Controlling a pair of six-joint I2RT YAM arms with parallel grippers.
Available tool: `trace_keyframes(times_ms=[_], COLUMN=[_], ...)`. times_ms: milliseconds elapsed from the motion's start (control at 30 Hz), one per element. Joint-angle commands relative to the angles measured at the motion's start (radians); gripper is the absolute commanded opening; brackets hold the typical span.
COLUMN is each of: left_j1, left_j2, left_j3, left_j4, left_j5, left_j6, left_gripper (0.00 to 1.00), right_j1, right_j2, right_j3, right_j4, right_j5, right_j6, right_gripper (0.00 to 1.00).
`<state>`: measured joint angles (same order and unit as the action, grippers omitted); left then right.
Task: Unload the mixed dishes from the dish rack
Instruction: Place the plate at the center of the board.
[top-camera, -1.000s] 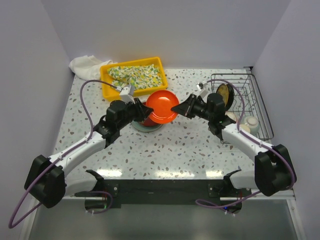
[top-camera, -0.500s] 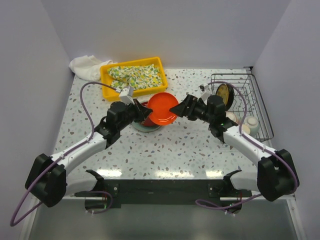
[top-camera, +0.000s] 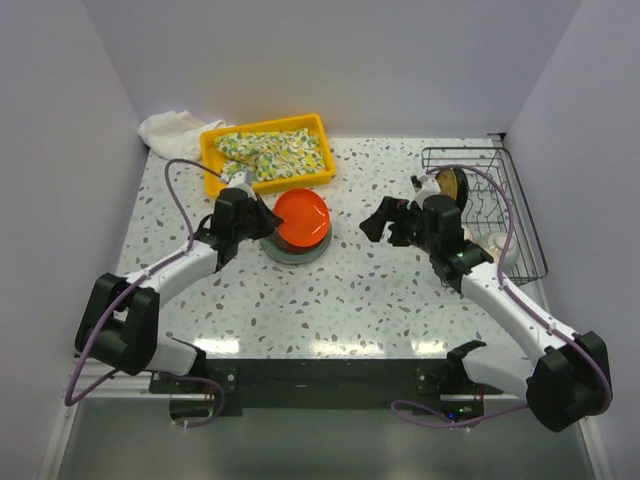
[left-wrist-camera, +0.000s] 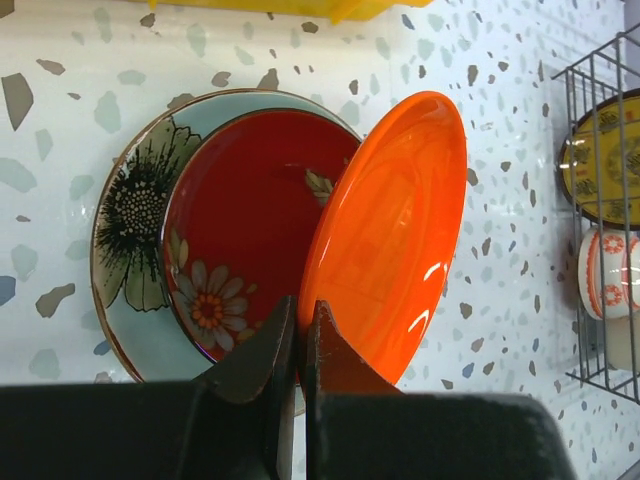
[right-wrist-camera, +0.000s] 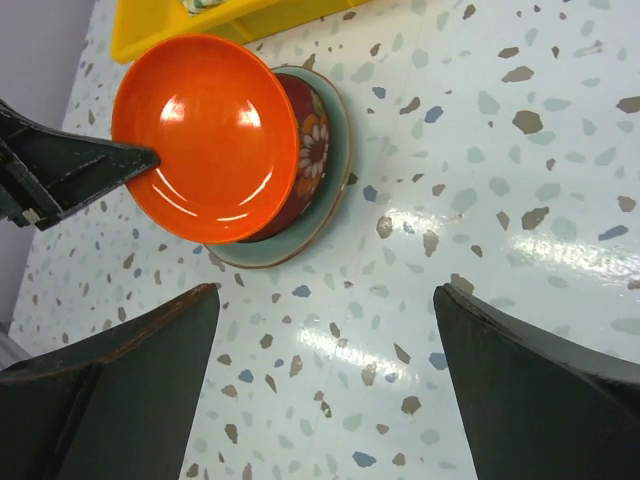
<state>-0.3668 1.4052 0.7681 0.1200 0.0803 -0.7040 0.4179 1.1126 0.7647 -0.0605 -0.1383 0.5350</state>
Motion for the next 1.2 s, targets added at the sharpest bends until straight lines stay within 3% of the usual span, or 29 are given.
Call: trace_keyframes(times_ms=[0,200,300,400,433,733,1033,1167], left_j1=[0.035,0.075,0.080,0.080,0.080,0.080,0.078,0.077], left_j2=[0.052,0.136,0.190,0.210,0.212,0.175,0.078,-0.035], left_j3=[0.085,0.115,0.154,0.160,0.161,0.168,0.160,0.139], left_j4=[-0.014,-0.020,-0.065,-0.079,-0.083,-0.161,-0.233,-0.272], left_j5=[0.026,0.070,0.098,0.104,0.101,0.058,0.052,0.030], left_j6=[0.014,0.021,0.035,0.043,0.047,0.096,0.199,0.264], left_gripper=[0.00,0.00,0.06,0.19,0.27,0.57,0.74,0.80], right_j1=[0.001,0.001,0.001,0.001,-0.001,-0.001,-0.002,-0.030], right_j2=[-0.043,-0.068,-0.080,-0.095,-0.097,-0.120,-0.079,-0.053], right_j3=[0.047,0.042,0.039,0.041,0.039,0.090,0.212,0.245], right_j4=[-0.053,-0.084,-0.096,-0.107,-0.110,-0.192,-0.288,-0.280], right_j5=[0.072,0.088,0.098,0.117,0.124,0.251,0.561,0.678], right_j6=[-0.073,-0.089,-0.089,-0.096,-0.099,-0.187,-0.380,-0.458], right_gripper=[0.93,0.93,0.93,0.93,0.93,0.94,0.97,0.98])
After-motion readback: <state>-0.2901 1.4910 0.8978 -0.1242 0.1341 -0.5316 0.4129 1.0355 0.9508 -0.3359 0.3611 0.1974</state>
